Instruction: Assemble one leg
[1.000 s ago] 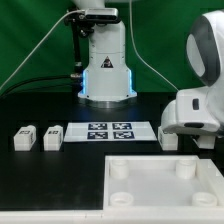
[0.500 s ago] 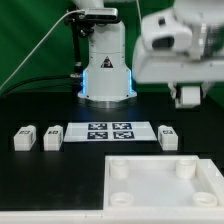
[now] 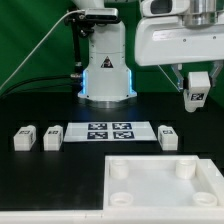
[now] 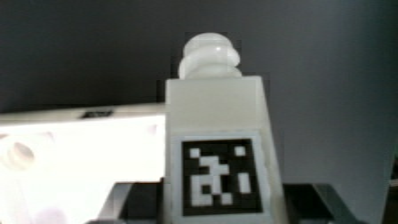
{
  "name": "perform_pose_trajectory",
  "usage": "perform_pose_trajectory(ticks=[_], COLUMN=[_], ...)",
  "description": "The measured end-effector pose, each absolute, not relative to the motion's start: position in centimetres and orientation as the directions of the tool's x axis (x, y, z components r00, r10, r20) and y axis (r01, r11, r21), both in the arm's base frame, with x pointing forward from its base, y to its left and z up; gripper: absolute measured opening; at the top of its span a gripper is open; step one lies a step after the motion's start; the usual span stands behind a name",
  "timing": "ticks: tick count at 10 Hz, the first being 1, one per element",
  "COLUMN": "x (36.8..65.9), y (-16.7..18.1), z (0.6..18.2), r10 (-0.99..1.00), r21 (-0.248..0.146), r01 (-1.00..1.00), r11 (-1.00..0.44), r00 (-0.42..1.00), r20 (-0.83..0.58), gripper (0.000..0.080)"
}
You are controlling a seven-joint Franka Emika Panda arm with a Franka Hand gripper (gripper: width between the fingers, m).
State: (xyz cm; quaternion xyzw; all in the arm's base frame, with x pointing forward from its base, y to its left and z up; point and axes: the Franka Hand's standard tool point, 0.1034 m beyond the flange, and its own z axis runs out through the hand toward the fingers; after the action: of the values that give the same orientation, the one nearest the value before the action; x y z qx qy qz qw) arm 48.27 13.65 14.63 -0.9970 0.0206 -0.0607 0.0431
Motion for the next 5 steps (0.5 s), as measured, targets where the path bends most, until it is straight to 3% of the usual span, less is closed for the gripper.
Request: perform_pose_trajectory(ticks=[2, 5], x=[53.1, 56.0], y=[11.4, 13.1], z=[15.1, 16.6], r10=[-0.005, -0.041], r21=[-0.073, -0.134], r01=[0.02, 0.043], r11=[-0.997, -0.99], r00=[0.946, 0.825], r20=[0.325, 0.564], gripper=[0.0291, 0.0291])
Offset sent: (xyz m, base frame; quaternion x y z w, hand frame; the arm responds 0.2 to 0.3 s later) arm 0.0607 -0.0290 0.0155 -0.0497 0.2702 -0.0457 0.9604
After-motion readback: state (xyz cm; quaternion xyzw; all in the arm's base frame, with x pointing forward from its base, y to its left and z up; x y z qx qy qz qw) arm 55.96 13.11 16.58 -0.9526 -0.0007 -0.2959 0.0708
